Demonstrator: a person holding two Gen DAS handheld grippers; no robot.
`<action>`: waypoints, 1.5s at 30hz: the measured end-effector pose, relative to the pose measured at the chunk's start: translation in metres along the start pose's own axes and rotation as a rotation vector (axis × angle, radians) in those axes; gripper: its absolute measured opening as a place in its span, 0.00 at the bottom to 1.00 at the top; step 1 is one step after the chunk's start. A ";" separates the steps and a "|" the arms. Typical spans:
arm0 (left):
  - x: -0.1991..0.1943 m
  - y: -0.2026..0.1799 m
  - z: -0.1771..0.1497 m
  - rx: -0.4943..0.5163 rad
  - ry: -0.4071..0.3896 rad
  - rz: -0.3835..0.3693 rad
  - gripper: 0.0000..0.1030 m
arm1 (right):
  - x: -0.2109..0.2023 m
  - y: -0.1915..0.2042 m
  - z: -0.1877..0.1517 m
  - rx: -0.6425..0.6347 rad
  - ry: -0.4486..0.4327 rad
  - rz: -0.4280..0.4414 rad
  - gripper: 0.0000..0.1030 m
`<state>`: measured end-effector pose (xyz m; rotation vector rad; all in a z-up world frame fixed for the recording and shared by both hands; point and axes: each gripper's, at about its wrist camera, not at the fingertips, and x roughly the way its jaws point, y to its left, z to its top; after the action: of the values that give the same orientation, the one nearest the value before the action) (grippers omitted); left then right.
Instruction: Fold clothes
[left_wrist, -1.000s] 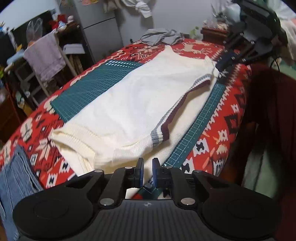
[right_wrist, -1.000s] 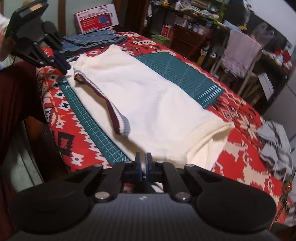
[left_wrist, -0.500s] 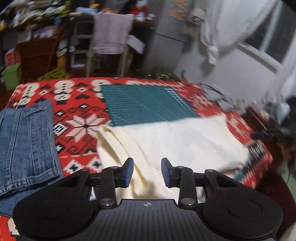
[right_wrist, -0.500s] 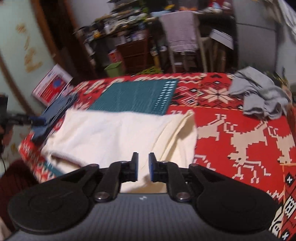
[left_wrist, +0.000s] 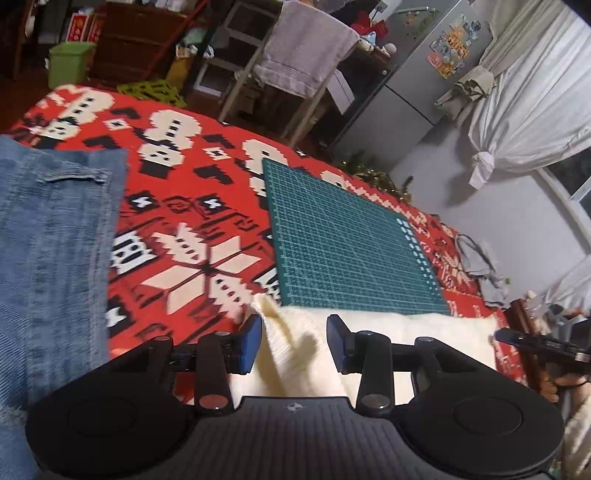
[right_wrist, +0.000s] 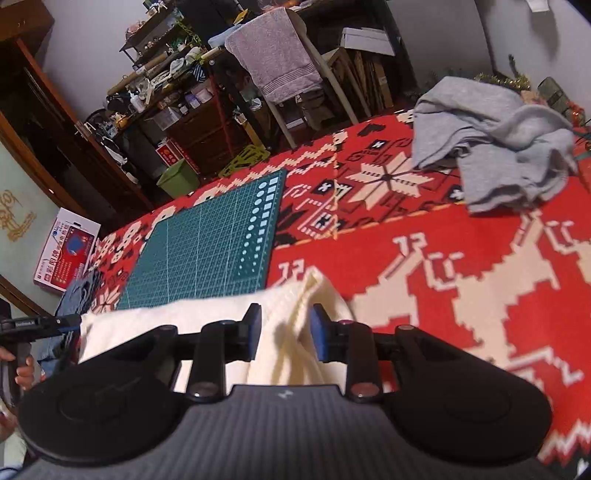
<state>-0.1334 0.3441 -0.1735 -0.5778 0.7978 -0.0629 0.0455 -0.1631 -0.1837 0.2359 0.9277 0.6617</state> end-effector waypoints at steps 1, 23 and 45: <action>0.003 0.001 0.002 -0.008 0.004 -0.009 0.37 | 0.006 0.000 0.003 0.005 0.005 0.001 0.31; 0.012 0.031 -0.011 -0.189 -0.157 0.046 0.03 | 0.049 -0.017 0.000 0.150 -0.094 -0.043 0.04; -0.033 -0.071 -0.049 0.153 -0.118 0.054 0.23 | -0.020 0.089 -0.047 -0.283 -0.058 -0.088 0.22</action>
<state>-0.1791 0.2705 -0.1421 -0.4115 0.6868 -0.0392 -0.0388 -0.1102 -0.1576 -0.0369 0.7739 0.6920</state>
